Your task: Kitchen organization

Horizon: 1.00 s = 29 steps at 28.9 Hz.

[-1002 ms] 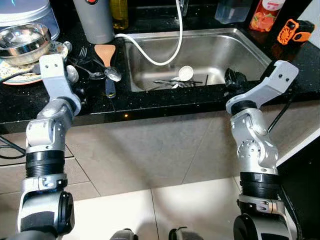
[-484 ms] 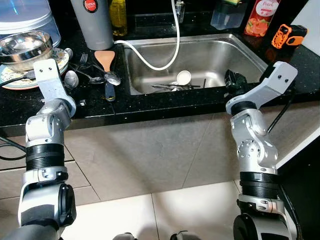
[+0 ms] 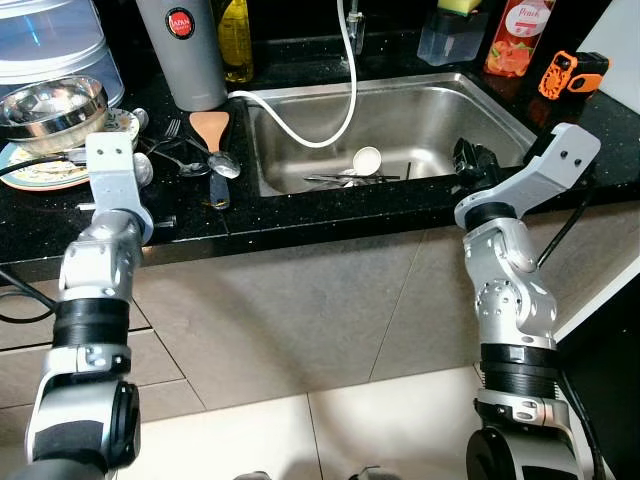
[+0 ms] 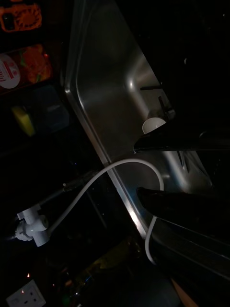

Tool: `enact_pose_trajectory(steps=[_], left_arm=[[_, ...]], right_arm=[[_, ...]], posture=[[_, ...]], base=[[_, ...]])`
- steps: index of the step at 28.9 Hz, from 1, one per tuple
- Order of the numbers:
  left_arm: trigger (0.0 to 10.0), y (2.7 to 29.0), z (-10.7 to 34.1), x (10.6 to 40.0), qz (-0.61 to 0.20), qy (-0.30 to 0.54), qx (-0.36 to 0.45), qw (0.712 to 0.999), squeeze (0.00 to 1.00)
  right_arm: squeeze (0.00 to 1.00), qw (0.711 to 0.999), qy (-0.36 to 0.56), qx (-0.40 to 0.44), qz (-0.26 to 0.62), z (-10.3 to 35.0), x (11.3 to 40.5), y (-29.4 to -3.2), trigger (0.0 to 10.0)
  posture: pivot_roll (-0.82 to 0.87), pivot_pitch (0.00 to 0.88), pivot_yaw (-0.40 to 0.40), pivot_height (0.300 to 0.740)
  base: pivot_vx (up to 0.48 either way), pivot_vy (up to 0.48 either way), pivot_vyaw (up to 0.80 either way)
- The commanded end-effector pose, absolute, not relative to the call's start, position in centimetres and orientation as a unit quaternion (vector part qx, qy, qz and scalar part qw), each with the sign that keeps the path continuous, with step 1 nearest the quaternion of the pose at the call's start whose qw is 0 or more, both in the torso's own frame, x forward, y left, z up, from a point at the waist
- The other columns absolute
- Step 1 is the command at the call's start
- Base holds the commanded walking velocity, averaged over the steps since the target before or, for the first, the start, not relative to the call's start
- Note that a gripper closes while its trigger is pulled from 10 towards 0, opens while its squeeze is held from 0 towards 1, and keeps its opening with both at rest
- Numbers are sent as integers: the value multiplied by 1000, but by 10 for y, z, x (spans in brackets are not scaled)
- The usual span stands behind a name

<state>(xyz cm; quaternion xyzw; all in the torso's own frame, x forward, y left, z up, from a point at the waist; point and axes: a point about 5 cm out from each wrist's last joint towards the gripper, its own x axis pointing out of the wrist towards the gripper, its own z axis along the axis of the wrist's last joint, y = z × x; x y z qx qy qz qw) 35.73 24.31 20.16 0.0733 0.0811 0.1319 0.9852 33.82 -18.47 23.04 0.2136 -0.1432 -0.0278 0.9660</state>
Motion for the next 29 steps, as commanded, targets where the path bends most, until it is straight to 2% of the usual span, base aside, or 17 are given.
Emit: enact_pose_trajectory(steps=[1, 3, 4, 6, 7, 9, 11, 12, 13, 14, 18, 23, 29], left_arm=[[10000, 233, 226, 356, 109, 3, 92, 990, 0], [10000, 215, 247, 353, 58, -63, 106, 991, 0], [10000, 215, 247, 353, 58, -63, 106, 991, 0], [10000, 176, 266, 340, -74, -131, 122, 981, 0], [10000, 176, 266, 340, -74, -131, 122, 981, 0], [10000, 157, 270, 333, -142, -152, 131, 969, 0], [10000, 152, 270, 330, -159, -158, 134, 965, 0], [10000, 144, 270, 327, -188, -162, 133, 960, 0], [10000, 123, 270, 318, -252, -175, 147, 941, 0], [10000, 115, 268, 315, -276, -175, 152, 933, 0], [10000, 103, 262, 312, -310, -171, 154, 922, 0], [10000, 87, 255, 304, -354, -167, 137, 910, 0], [10000, 85, 256, 303, -362, -171, 133, 907, 0]], right_arm=[[0, 964, -149, 218, -21, 233, 340, -182, 10000], [0, 963, -152, 221, 8, 237, 340, -174, 10000], [0, 963, -152, 221, 8, 237, 340, -174, 10000], [0, 946, -135, 266, 130, 245, 336, -139, 10000], [0, 946, -135, 266, 130, 245, 336, -139, 10000], [0, 926, -120, 298, 201, 248, 330, -121, 10000], [0, 920, -116, 305, 219, 249, 328, -116, 10000], [0, 907, -114, 326, 242, 251, 325, -109, 10000], [0, 865, -109, 389, 296, 259, 316, -96, 10000], [0, 852, -110, 406, 311, 262, 313, -91, 10000], [0, 846, -117, 412, 319, 265, 310, -85, 10000], [0, 855, -112, 397, 314, 261, 311, -83, 10000], [0, 861, -106, 395, 302, 259, 312, -88, 10000]], posture=[[97, 38, -4, 740], [100, 32, -6, 740], [100, 32, -6, 740], [103, 27, -8, 740], [103, 27, -8, 740], [107, 19, -12, 740], [107, 19, -12, 740], [107, 11, -13, 740], [106, 7, -11, 740], [104, 0, -11, 740], [96, 0, -3, 740], [83, 0, 7, 740], [80, 0, 12, 740]], base=[[0, 0, 0], [0, 0, 0], [0, 0, 0], [0, 0, 0], [0, 0, 0], [0, 0, 0], [0, 0, 0], [0, 0, 0], [0, 0, 0], [0, 0, 0], [0, 0, 0], [0, 0, 0], [0, 0, 0]])
